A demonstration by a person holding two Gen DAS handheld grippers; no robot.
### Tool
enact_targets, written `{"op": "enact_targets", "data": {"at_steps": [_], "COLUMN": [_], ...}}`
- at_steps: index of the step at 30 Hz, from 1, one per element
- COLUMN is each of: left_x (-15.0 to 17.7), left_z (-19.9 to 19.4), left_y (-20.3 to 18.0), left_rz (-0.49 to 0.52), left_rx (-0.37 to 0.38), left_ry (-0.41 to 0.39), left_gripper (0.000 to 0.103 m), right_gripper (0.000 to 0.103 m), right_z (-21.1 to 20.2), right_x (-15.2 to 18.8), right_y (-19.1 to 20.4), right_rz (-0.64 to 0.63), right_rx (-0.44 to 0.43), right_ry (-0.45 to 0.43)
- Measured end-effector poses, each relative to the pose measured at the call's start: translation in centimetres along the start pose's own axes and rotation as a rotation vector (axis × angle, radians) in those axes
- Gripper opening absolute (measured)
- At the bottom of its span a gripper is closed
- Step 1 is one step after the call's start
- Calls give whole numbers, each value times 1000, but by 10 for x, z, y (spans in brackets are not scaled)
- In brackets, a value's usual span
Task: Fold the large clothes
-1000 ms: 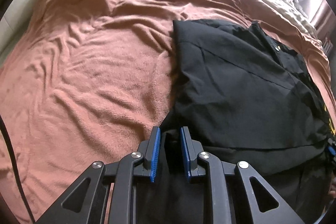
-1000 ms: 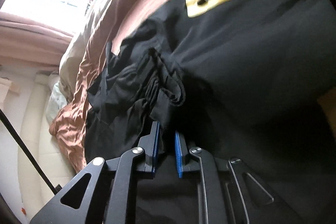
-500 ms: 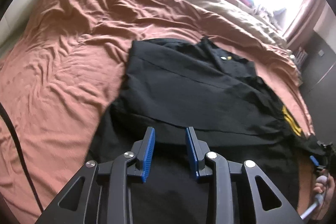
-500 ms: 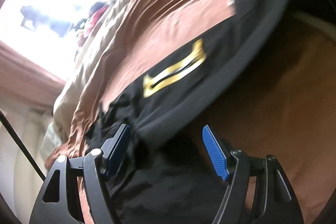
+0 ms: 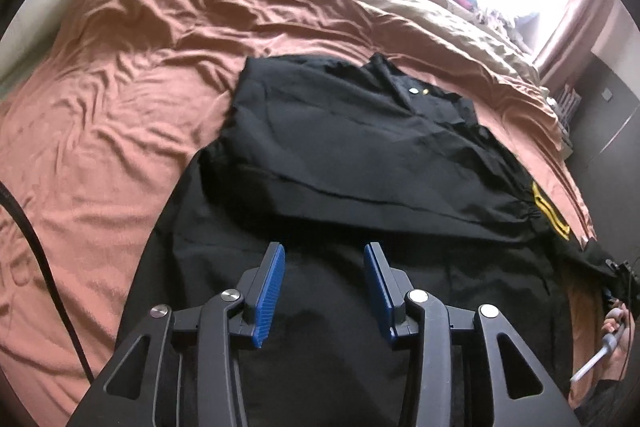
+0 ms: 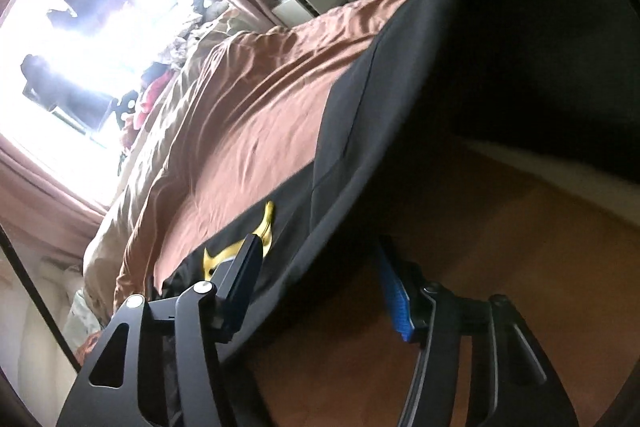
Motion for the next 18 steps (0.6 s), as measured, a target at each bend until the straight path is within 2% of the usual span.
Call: {"op": "enact_targets", "data": {"at_steps": [1,2,4,5,7,11,13,18], "left_x": [1,2,3,3,3,1,0,-4], "left_z": [2,5,8,9,10,11,11,8], "left_y": [2,6,11,13,16,13,9,3], "left_rz": [3,4,-4,-12,-21,-45,-53,-83], "left_rx": [-8,-16,-20,-24,-25,-3,9,56], "left_ry": [4,8,12,14,14,11,12,20], "left_gripper": [43,43,43,43,43,43,43,43], "right_gripper": [43,27,8,2,1,0,0,0], "right_z": [4,12,17,15,5,-18,-30,-52], "right_x": [0,1,1,3,6,14,23,59], "right_y": [-1,-1,-4,-3,4,36,65,125], "right_rz": [-4,-5,-21,-31,-33,-64,-111,-220], "right_rx": [-2,-9,-3,-1,-23,-148,-241,-366], "right_ry": [-11,-20,-36,-56,-105,-165,-162,-141]}}
Point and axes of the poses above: each gripper's, at about its wrist camera, not at the fingertips, and z roughly the way its jaws point, y to its left, x to its underside, the point moved 2 cm from there along z, roughly the way its jaws point, and after that the axes turned 6 degrees about -y, right-handed, at the moved point
